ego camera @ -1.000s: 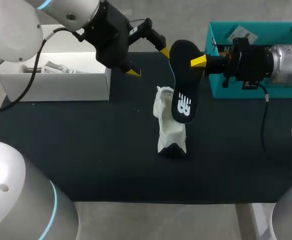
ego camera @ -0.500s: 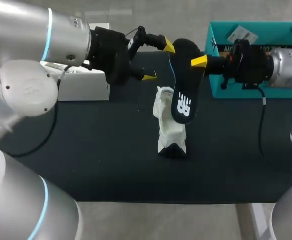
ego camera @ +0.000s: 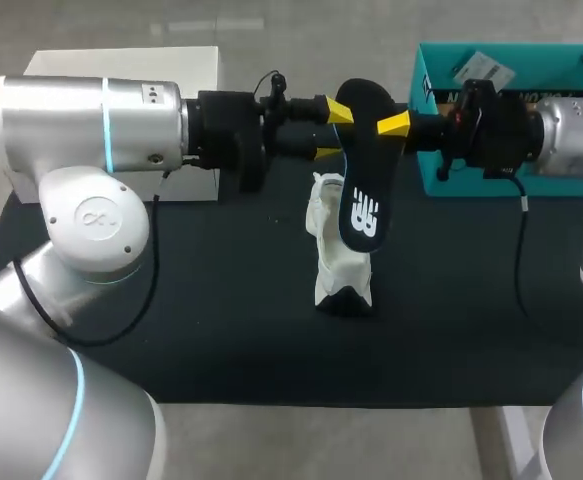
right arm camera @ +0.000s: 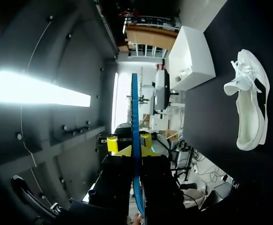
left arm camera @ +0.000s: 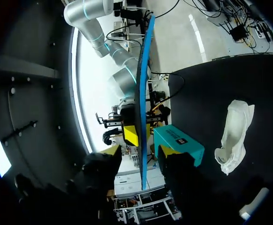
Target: Take the shoe out of the shoebox, open the shoe tongue, remove and reinsert the insole, then place the shoe into the shoebox
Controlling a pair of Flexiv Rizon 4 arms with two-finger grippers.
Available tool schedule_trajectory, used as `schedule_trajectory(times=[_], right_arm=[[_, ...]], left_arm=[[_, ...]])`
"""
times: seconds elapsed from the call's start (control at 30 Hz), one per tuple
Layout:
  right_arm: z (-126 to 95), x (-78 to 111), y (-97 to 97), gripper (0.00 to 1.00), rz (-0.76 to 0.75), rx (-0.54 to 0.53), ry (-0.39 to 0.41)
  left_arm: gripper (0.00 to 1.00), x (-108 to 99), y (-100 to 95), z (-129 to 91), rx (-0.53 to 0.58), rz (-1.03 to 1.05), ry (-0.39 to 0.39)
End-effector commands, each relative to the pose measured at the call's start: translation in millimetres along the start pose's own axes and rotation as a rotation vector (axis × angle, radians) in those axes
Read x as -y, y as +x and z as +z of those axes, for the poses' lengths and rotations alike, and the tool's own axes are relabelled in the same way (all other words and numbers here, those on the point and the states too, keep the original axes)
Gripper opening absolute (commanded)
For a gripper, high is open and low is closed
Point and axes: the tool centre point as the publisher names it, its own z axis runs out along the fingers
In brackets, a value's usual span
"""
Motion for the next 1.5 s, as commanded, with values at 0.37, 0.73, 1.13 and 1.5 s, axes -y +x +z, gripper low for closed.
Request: schedule_trajectory(times=[0.37,0.73,1.13,1.5], right_arm=[[5,2.5,-2.8,0.0,0.013,-0.002,0.024],[2,5.0,-2.0,1.0,-0.008,-0.002,0.057],[-77,19.9,-24.9,1.0,0.005,0.189,-0.032],[-77,19.9,-24.9,1.0,0.005,0.189,-0.032]], left_arm=[[0.0,4,3.6,22,0.088,0.006,0.001],[0.0,6,4.4,24,0.069,-0.008,0.016],[0.0,14,20.0,5,-0.019,-0.053,0.039],[0.0,21,23.5,-2,-0.062,-0.094,0.023]])
